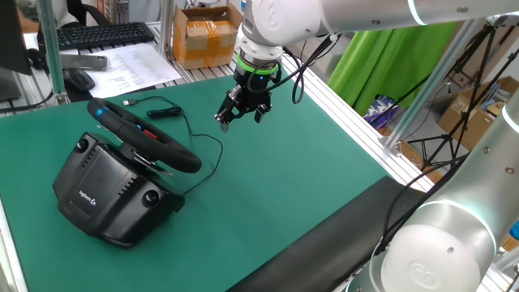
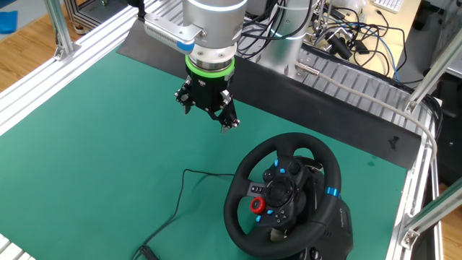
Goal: Rotate the steering wheel 90 degrees clockwise
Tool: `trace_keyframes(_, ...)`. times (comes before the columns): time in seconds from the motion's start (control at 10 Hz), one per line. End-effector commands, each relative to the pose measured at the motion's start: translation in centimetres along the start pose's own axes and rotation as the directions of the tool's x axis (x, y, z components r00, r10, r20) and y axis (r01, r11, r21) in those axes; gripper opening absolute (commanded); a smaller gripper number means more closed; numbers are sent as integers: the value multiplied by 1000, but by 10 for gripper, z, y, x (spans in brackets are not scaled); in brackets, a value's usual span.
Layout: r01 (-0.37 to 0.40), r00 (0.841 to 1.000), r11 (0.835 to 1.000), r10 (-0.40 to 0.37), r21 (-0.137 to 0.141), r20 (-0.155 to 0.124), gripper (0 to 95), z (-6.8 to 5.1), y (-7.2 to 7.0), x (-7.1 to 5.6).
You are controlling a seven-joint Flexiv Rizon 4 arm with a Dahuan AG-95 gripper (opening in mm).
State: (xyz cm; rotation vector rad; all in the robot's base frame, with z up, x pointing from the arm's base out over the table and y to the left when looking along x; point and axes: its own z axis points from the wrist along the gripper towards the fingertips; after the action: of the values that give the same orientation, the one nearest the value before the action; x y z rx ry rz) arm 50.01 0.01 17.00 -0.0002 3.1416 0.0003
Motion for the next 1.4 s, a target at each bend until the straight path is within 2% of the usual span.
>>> trace_keyframes(0.1,0,1000,1000,0,0,0,950,0,0,0)
trace_keyframes(0.2,-523,850,836,526,-164,-29,0,0,0,1)
trace_keyframes(0.5,-497,863,851,505,-170,3,0,5,1,14)
trace_keyframes(0.6,-487,869,858,494,-163,2,0,5,2,17)
trace_keyframes(0.7,-491,870,861,493,-134,-19,0,1,3,17)
trace_keyframes(0.8,-507,861,852,507,-130,-33,0,-2,4,17)
trace_keyframes(1.0,-574,818,809,574,-126,-43,0,-12,15,20)
trace_keyframes(1.3,-641,768,761,636,-104,-79,0,-26,41,31)
trace_keyframes(1.4,-657,754,747,652,-99,-80,0,-33,51,37)
